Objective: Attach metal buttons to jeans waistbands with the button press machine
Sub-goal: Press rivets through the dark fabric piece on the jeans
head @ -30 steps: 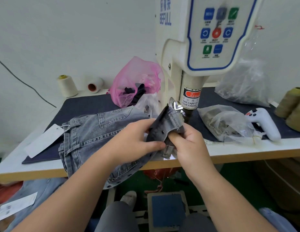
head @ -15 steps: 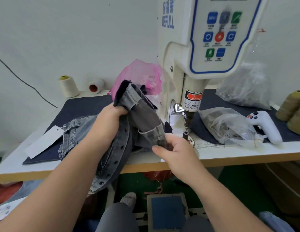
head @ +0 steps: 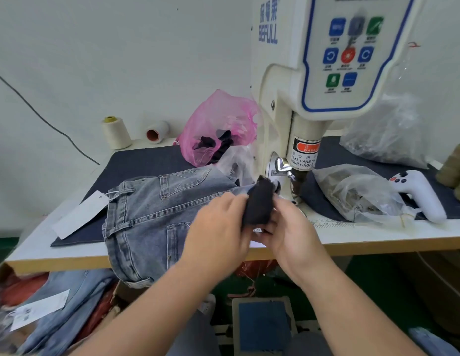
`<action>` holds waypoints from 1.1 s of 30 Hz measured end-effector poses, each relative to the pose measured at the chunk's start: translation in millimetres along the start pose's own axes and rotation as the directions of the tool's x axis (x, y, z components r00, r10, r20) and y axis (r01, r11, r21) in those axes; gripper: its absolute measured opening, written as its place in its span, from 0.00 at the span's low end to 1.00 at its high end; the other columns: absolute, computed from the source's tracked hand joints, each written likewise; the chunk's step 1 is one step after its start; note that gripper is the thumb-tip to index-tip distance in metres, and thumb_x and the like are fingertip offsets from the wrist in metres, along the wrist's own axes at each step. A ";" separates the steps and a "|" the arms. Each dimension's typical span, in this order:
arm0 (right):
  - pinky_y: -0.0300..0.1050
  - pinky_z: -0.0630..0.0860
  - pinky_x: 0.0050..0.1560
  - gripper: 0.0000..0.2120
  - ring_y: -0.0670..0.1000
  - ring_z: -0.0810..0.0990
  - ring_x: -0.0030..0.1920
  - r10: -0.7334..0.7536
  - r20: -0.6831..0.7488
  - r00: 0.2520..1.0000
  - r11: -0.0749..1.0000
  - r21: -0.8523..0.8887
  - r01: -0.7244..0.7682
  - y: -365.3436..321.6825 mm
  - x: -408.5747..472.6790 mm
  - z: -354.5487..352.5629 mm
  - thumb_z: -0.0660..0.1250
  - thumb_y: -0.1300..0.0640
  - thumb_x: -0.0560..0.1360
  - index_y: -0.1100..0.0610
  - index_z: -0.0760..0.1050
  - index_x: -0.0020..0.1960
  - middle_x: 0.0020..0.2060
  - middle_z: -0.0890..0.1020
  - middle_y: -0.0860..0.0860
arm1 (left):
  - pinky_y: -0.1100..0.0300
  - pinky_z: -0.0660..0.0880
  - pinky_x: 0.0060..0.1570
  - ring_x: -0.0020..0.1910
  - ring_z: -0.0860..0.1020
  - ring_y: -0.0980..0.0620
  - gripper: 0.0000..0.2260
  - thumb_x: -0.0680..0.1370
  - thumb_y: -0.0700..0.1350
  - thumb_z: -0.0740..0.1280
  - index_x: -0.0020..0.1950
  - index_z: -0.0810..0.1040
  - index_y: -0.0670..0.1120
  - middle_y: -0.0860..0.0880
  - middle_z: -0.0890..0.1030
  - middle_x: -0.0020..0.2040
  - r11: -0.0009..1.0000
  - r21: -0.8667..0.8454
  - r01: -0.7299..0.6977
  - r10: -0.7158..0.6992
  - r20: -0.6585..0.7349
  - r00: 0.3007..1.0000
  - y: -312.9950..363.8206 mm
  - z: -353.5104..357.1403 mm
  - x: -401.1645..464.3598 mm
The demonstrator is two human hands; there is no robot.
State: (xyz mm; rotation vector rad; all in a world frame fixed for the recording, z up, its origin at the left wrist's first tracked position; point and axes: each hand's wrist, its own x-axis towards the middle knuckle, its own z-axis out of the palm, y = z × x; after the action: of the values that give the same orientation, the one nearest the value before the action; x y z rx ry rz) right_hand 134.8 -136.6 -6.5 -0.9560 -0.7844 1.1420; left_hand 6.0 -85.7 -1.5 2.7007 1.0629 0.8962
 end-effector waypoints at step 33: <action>0.29 0.76 0.43 0.36 0.32 0.77 0.50 -0.202 0.031 0.979 0.871 -0.451 0.194 2.7 16.6 -7.1 0.80 0.59 0.65 0.34 0.67 0.62 0.56 0.74 0.41 | 0.55 0.64 0.32 0.33 0.69 0.43 0.07 0.68 0.43 0.57 0.34 0.72 0.42 0.46 0.72 0.29 0.940 -0.059 0.335 -0.340 -0.110 0.934 -43.0 -113.6 71.9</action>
State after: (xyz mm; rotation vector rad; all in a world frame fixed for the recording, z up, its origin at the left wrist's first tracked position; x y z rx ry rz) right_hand 144.2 -121.6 -11.3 -1.2353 -1.1387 0.7811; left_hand -41.0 -19.5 114.0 2.3504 1.4594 1.0078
